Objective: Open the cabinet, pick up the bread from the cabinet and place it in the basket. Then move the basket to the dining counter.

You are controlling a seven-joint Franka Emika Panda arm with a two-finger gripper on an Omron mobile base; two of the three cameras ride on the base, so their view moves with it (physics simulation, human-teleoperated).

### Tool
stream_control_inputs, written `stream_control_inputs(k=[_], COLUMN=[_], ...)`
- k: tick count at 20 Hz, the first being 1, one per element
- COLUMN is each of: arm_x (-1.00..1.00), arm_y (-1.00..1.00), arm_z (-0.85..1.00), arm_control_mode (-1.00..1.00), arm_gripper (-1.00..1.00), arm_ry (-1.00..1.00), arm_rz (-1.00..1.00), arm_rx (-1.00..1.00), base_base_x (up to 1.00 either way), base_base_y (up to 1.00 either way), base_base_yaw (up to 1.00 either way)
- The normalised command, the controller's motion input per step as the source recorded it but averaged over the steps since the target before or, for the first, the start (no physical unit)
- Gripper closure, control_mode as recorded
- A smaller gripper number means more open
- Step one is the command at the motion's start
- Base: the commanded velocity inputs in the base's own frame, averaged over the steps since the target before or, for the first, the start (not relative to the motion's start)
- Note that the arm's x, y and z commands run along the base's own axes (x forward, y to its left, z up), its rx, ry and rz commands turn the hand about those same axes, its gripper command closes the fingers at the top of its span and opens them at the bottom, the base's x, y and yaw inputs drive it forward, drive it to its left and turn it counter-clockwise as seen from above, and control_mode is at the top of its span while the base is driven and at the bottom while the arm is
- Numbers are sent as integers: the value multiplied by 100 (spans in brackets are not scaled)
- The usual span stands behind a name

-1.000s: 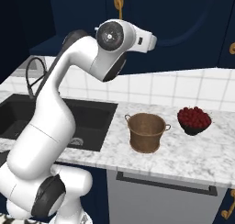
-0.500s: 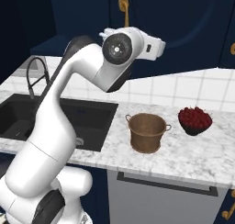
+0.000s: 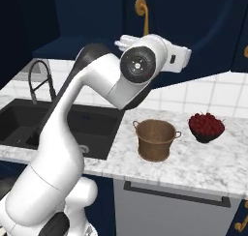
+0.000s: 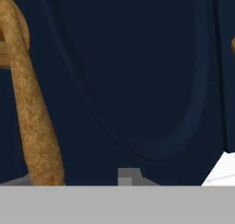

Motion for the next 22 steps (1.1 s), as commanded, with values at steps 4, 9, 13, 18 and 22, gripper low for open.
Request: stream_control_inputs(k=[4, 9, 13, 18, 22], arm_x=[-100, -100, -65, -42, -100], arm_y=[-100, -100, -100, -100, -16], arm_z=[-29, -36, -25, -3, -10], arm_control_mode=[-100, -100, -100, -100, -100], arm_gripper=[100, 100, 100, 100, 100], arm_ry=[22, 12, -14, -25, -42], arm_rz=[2, 2, 0, -1, -1], arm_rx=[6, 7, 6, 12, 13], base_base_x=[0, 0, 0, 0, 0], base_base_y=[0, 0, 0, 0, 0], base_base_yaw=[0, 0, 0, 0, 0])
